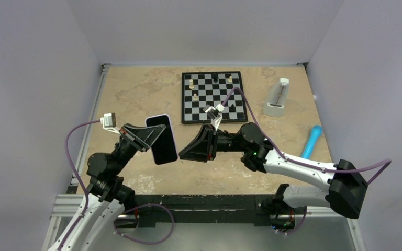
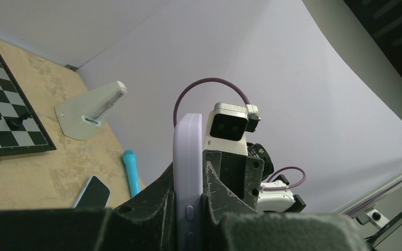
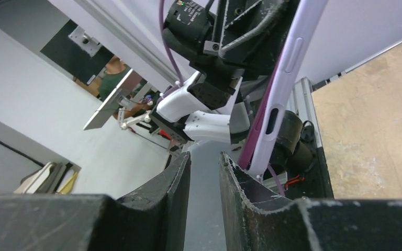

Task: Take the phone out of the phone case
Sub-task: Remove the phone case from the phone.

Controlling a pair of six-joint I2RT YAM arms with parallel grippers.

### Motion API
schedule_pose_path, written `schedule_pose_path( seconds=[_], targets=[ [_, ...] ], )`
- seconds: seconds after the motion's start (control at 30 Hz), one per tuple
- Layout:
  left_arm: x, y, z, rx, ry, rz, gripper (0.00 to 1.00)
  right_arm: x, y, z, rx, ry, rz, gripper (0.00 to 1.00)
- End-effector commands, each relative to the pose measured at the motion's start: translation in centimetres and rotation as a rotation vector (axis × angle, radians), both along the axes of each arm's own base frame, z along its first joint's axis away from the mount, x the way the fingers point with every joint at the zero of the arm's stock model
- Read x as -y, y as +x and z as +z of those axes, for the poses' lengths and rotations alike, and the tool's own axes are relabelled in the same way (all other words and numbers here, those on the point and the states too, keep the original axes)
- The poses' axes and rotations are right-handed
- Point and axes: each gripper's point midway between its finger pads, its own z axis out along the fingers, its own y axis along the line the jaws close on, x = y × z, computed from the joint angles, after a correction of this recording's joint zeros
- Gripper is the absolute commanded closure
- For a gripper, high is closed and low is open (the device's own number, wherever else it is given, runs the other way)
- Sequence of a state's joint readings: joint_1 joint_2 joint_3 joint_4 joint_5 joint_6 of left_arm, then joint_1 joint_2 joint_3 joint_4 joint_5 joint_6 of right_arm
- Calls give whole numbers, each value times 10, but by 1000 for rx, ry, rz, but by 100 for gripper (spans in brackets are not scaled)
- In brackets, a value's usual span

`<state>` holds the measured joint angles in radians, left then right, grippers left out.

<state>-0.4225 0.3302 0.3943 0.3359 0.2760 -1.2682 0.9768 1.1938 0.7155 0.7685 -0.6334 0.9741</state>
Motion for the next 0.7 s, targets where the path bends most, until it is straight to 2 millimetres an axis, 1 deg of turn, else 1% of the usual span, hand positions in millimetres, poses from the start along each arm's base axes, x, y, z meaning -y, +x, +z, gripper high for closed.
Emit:
schedule_pose_path(
  seconds=[0.0, 0.3, 0.5, 0.67],
  targets=[
    [-8, -12, 37, 101, -74, 6, 100, 3, -8, 13, 29, 63, 38, 69],
    [-7, -14, 43, 113, -78, -5, 100, -6, -3, -4, -1, 40, 44, 68],
    [-9, -18, 42, 116, -74, -2, 100, -4, -1, -8, 16, 21, 22, 66],
    [-10, -19, 42, 118, -71, 5, 100, 1, -3, -5, 24, 30, 12, 65]
  ],
)
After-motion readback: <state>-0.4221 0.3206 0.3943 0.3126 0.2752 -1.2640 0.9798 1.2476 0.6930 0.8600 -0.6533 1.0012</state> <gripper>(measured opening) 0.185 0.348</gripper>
